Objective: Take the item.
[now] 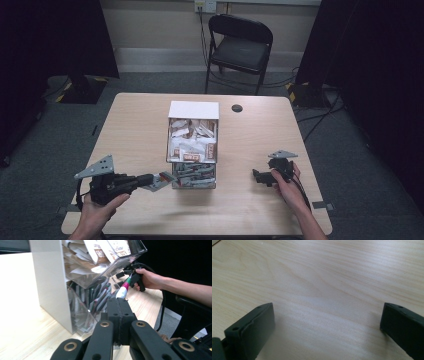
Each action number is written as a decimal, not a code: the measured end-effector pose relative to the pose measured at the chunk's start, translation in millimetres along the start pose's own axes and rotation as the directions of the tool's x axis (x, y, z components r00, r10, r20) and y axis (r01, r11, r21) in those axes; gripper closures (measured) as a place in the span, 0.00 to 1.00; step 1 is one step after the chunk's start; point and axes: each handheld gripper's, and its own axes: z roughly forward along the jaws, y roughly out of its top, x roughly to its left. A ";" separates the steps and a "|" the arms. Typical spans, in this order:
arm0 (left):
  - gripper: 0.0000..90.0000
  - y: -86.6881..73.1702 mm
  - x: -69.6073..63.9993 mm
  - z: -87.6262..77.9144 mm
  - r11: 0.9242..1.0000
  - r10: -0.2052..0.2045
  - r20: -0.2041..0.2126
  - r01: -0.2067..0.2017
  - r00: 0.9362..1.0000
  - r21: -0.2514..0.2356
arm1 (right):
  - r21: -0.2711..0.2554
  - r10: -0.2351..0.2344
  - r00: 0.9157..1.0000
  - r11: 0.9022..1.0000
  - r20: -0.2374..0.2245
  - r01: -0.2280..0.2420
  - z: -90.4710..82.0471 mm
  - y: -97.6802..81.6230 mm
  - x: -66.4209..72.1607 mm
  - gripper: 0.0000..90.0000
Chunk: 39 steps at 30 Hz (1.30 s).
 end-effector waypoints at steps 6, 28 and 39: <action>1.00 1.6 5.4 -10.5 1.000 -0.008 -0.035 0.007 0.999 -0.017 | 0.000 0.000 1.000 1.000 0.000 0.000 0.0 0.0 0.0 0.00; 1.00 3.5 48.3 -12.3 0.998 -0.060 -0.152 0.058 0.987 -0.016 | -0.001 0.000 1.000 1.000 0.000 0.000 0.2 0.1 -0.1 0.00; 1.00 9.1 67.1 -2.7 0.998 -0.058 -0.191 0.058 0.980 -0.007 | -0.001 0.000 1.000 1.000 0.000 0.000 0.2 0.1 -0.1 0.00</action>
